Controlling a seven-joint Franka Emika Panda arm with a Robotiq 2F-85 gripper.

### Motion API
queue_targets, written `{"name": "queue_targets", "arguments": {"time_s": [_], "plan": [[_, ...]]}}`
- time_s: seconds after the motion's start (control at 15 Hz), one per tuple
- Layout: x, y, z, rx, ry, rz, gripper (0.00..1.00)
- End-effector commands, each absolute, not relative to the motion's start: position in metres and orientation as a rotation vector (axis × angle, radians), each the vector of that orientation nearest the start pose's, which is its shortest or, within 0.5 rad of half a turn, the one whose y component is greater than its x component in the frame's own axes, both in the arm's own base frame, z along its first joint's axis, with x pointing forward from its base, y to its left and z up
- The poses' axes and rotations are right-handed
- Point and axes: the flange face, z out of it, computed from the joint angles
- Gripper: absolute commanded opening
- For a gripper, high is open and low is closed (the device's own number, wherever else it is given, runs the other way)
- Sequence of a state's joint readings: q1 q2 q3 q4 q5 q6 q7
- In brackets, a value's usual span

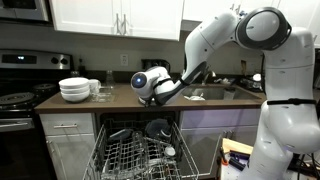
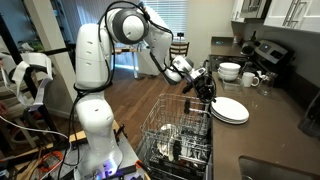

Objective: Take the plate from the dishwasher and put it on the stack of white plates on the countertop

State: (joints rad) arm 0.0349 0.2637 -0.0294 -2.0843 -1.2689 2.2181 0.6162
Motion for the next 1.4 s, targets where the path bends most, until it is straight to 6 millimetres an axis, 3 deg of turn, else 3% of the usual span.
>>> {"name": "queue_targets", "arguments": {"time_s": [0.0, 0.07, 0.4, 0.73, 0.87, 1.0, 1.07, 1.33], "plan": [[0.591, -0.035, 0.311, 2.207, 0.369, 0.234, 0.26], [0.592, -0.035, 0.311, 2.220, 0.378, 0.242, 0.40], [0.595, -0.036, 0.312, 2.250, 0.396, 0.263, 0.65], [0.595, -0.035, 0.321, 2.303, 0.407, 0.272, 0.77], [0.593, -0.033, 0.325, 2.335, 0.394, 0.248, 0.73], [0.592, -0.033, 0.329, 2.338, 0.374, 0.234, 0.86], [0.592, -0.035, 0.330, 2.335, 0.369, 0.230, 0.97], [0.592, -0.045, 0.330, 2.296, 0.357, 0.216, 1.00]]}}
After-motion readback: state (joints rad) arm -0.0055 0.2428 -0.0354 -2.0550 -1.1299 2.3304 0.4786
